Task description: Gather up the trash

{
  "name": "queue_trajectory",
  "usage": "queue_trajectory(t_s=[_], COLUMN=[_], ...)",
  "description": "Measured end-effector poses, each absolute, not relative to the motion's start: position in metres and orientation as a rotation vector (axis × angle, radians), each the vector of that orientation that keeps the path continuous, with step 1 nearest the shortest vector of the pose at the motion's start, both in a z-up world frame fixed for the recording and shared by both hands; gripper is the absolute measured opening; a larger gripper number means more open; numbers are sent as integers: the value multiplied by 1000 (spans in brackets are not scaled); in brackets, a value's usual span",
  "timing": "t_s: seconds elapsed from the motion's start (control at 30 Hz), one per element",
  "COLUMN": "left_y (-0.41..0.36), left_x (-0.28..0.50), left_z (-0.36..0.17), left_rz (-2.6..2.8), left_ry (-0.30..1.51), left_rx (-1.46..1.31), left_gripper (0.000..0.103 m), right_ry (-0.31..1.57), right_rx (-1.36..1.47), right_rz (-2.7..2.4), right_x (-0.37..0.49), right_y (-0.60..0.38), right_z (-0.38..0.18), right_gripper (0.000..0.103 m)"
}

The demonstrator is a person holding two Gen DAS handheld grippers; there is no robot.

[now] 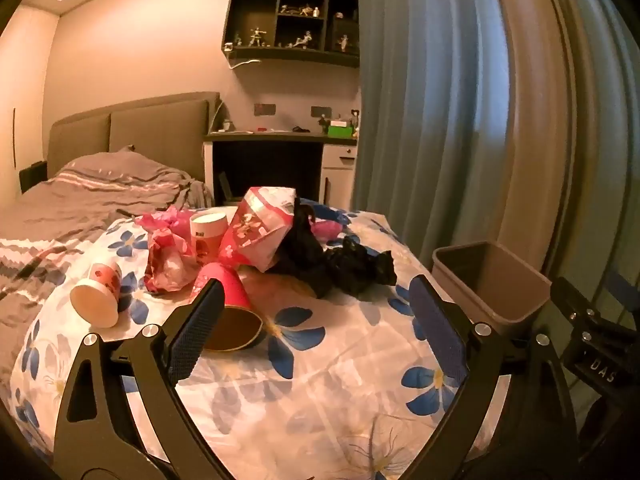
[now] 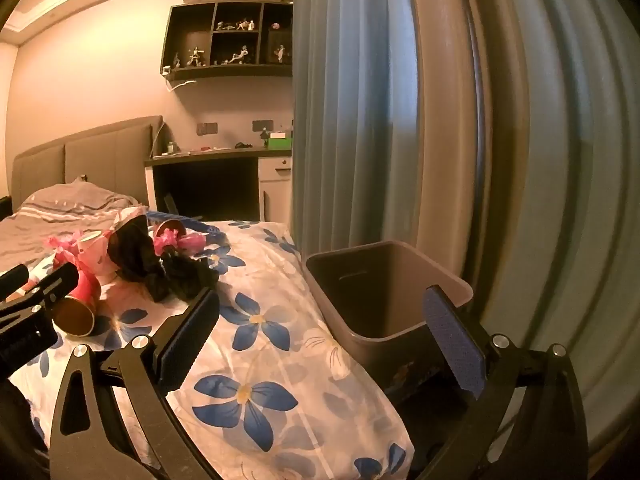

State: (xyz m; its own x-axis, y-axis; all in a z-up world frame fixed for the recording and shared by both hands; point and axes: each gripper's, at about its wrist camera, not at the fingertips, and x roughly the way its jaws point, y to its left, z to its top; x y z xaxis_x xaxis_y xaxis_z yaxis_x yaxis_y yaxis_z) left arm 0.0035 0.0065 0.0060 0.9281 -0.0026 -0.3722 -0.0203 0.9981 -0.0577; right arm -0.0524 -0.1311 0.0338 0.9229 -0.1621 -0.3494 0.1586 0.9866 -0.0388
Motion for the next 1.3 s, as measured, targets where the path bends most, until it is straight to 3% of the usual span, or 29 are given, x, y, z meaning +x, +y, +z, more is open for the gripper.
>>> queue_trajectory(t_s=[1.3], left_y=[13], left_x=[-8], left_z=[9], left_rz=[4], left_ry=[355], left_rx=[-81], left_gripper=[92], right_ry=[345], right_rx=[-3], right_rz=[-162], right_x=[-52], right_y=[-129], right_z=[34], right_gripper=[98])
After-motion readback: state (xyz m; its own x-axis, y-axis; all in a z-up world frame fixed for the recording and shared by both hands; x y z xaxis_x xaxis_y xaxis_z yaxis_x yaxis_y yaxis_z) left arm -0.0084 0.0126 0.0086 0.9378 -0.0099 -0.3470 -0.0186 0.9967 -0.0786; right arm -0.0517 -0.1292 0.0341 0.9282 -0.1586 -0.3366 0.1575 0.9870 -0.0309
